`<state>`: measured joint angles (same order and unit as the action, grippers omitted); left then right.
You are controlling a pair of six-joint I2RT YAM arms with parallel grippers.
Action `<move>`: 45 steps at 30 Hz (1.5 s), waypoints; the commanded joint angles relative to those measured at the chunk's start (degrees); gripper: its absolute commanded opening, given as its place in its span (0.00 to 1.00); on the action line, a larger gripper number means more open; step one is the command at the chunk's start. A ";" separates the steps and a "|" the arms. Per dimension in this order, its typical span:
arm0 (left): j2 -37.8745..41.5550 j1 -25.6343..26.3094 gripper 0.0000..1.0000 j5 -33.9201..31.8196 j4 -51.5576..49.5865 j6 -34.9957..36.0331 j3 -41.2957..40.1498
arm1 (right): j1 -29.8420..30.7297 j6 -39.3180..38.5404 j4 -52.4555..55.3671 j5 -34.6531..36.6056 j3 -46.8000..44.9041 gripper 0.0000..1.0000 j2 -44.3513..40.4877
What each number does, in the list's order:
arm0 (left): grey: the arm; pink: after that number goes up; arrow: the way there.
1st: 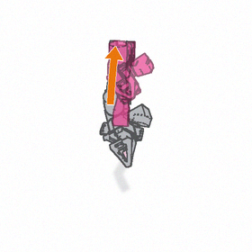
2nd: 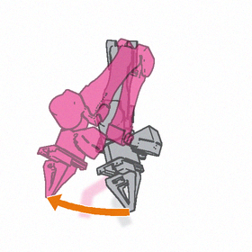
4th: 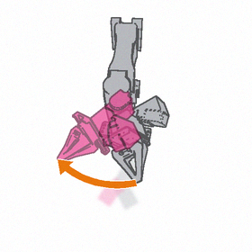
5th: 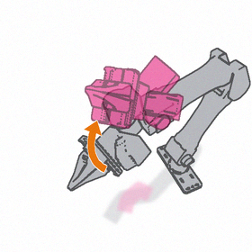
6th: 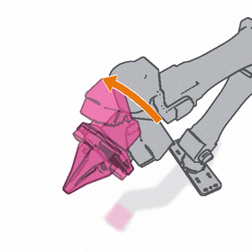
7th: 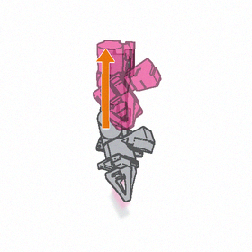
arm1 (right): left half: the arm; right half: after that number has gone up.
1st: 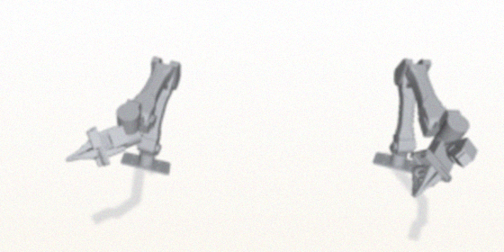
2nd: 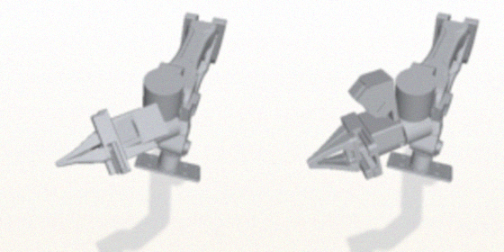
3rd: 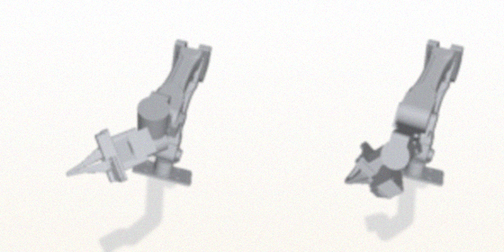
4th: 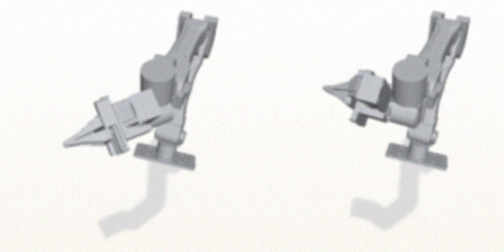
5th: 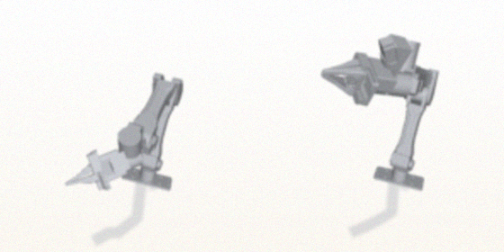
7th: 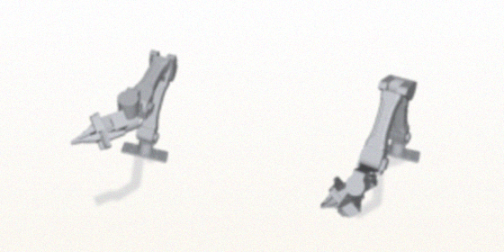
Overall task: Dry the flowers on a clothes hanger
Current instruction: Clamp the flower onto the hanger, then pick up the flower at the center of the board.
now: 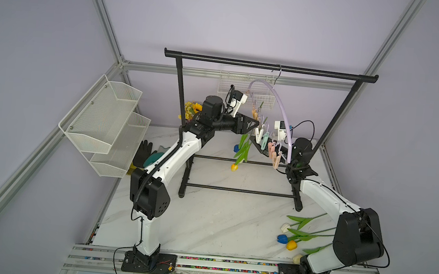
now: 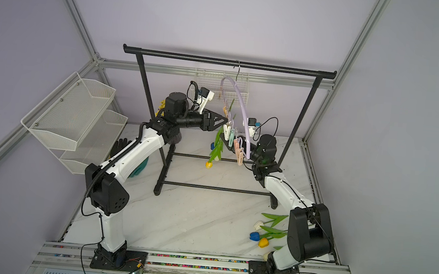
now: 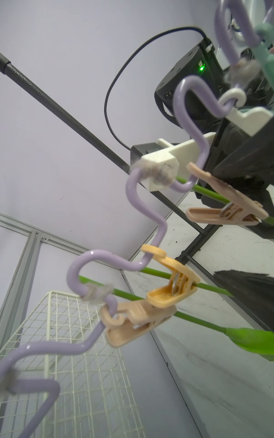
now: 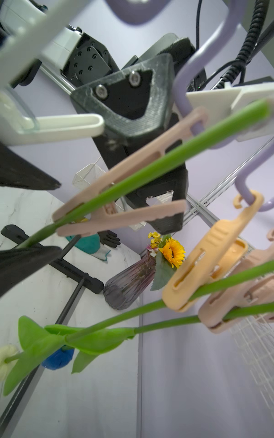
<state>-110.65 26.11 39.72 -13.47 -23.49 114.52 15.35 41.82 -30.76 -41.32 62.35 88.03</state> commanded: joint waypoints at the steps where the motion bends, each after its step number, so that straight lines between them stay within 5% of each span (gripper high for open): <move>1: 3.16 -0.62 0.63 -0.43 0.22 0.10 1.50 | -0.59 -4.04 3.18 1.50 -0.74 0.44 -1.96; 25: 8.07 -2.73 0.63 -7.78 -7.48 0.45 -2.94 | -1.44 -15.21 20.97 10.75 -10.45 0.56 -13.99; 37: 16.88 -2.71 0.67 -19.03 -15.89 -0.14 -14.37 | -1.46 -4.33 45.20 26.29 -11.33 0.58 -23.95; 45: 22.64 -2.69 0.67 -26.42 -20.15 -2.06 -27.57 | -1.47 7.26 57.03 43.66 -16.02 0.65 -30.46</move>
<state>-90.52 23.66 17.58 -31.42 -24.01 90.00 14.13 43.18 19.03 -7.46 48.45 59.57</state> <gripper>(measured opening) 0.674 0.648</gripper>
